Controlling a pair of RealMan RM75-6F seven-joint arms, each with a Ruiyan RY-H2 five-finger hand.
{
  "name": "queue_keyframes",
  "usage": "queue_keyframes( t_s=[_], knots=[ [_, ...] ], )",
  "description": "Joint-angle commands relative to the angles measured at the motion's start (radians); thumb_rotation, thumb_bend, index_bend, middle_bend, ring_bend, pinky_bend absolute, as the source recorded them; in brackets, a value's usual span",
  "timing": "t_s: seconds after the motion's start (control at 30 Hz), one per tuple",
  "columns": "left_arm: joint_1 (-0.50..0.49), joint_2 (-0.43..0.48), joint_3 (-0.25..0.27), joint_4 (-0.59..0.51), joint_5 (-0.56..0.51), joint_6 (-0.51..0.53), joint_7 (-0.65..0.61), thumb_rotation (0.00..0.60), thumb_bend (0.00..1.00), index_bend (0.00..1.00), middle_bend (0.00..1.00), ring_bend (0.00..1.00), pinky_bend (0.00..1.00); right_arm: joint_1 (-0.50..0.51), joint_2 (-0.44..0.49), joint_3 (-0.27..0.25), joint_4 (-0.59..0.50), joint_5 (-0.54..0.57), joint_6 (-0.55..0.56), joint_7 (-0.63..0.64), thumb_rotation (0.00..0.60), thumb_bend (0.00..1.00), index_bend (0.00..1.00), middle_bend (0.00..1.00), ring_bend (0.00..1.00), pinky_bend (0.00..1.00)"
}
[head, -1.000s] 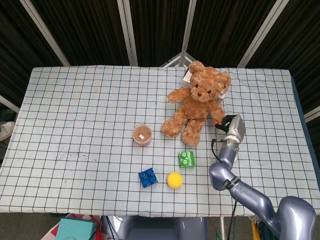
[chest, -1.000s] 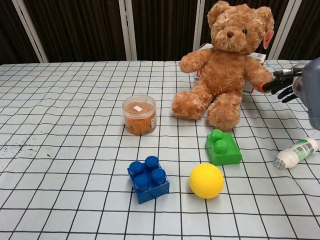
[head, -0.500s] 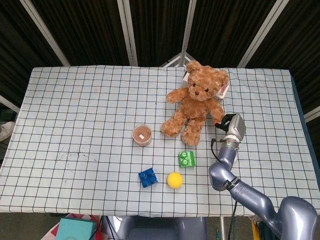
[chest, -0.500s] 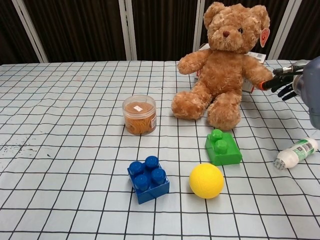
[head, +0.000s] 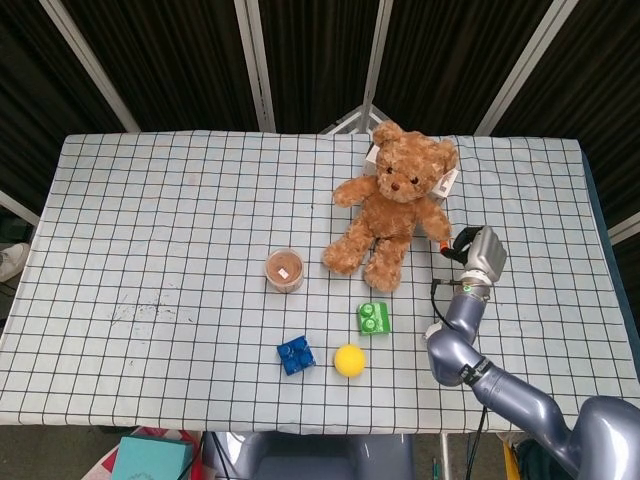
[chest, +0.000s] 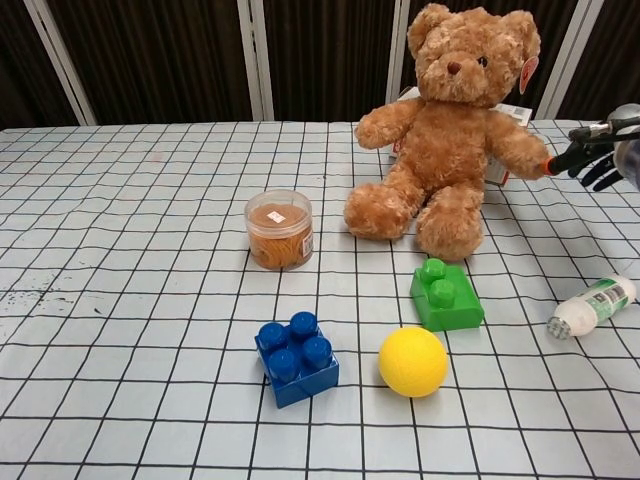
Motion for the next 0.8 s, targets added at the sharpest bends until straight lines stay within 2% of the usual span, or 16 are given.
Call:
queue_keyframes(
  t_s=[0.03, 0.13, 0.17, 0.2, 0.23, 0.3, 0.4, 0.5, 0.6, 0.67, 0.73, 0.8],
  knots=[
    [0.001, 0.001, 0.0, 0.001, 0.002, 0.0, -0.004, 0.6, 0.17, 0.2, 0.07, 0.01, 0.14, -0.062, 0.085, -0.029, -0.133, 0.042, 0.025, -0.079, 0.6, 0.32, 0.62, 0.68, 0.57, 0.29],
    [0.001, 0.003, 0.002, 0.0, 0.005, -0.003, -0.007, 0.6, 0.17, 0.2, 0.06, 0.01, 0.14, -0.114, 0.174, -0.063, -0.252, 0.092, 0.031, -0.164, 0.6, 0.32, 0.42, 0.58, 0.49, 0.22],
    [0.001, 0.004, 0.004, -0.001, 0.007, -0.004, -0.007, 0.6, 0.17, 0.2, 0.06, 0.01, 0.14, -0.136, 0.216, -0.082, -0.301, 0.112, 0.032, -0.2, 0.6, 0.32, 0.31, 0.53, 0.45, 0.2],
    [0.001, 0.004, 0.005, -0.003, 0.009, -0.004, -0.007, 0.6, 0.17, 0.2, 0.06, 0.01, 0.14, -0.152, 0.245, -0.095, -0.333, 0.124, 0.033, -0.221, 0.6, 0.32, 0.2, 0.47, 0.41, 0.17],
    [0.001, 0.005, 0.005, -0.005, 0.011, -0.004, -0.007, 0.6, 0.17, 0.2, 0.06, 0.01, 0.14, -0.171, 0.276, -0.108, -0.367, 0.133, 0.032, -0.238, 0.6, 0.32, 0.13, 0.42, 0.37, 0.15],
    [0.002, 0.006, 0.007, -0.007, 0.015, -0.003, -0.005, 0.6, 0.17, 0.2, 0.06, 0.01, 0.14, -0.221, 0.356, -0.138, -0.458, 0.151, 0.008, -0.259, 0.6, 0.32, 0.01, 0.23, 0.25, 0.1],
    [0.001, 0.005, 0.01, -0.01, 0.019, -0.002, 0.003, 0.6, 0.17, 0.2, 0.06, 0.01, 0.14, -0.299, 0.47, -0.194, -0.582, 0.113, -0.014, -0.255, 0.6, 0.32, 0.0, 0.1, 0.14, 0.06],
    [0.0, 0.002, 0.013, -0.016, 0.025, -0.001, 0.014, 0.6, 0.17, 0.2, 0.06, 0.01, 0.14, -0.387, 0.553, -0.261, -0.688, -0.009, 0.015, -0.202, 0.6, 0.32, 0.0, 0.1, 0.13, 0.06],
    [0.0, 0.0, 0.017, -0.023, 0.035, 0.003, 0.029, 0.6, 0.17, 0.2, 0.06, 0.01, 0.14, -0.488, 0.601, -0.34, -0.761, -0.198, 0.08, -0.102, 0.6, 0.32, 0.0, 0.1, 0.13, 0.06],
    [0.0, -0.001, 0.02, -0.025, 0.04, 0.005, 0.034, 0.6, 0.17, 0.2, 0.06, 0.01, 0.14, -0.525, 0.606, -0.377, -0.764, -0.288, 0.108, -0.062, 0.6, 0.32, 0.0, 0.1, 0.13, 0.05],
    [0.002, -0.002, 0.023, -0.028, 0.047, 0.01, 0.04, 0.6, 0.17, 0.2, 0.06, 0.01, 0.14, -0.577, 0.601, -0.423, -0.741, -0.427, 0.151, 0.015, 0.6, 0.32, 0.0, 0.1, 0.13, 0.05],
    [0.004, -0.002, 0.024, -0.031, 0.052, 0.017, 0.046, 0.6, 0.17, 0.2, 0.06, 0.01, 0.14, -0.622, 0.587, -0.474, -0.665, -0.604, 0.188, 0.112, 0.6, 0.32, 0.0, 0.1, 0.13, 0.03]
  ],
)
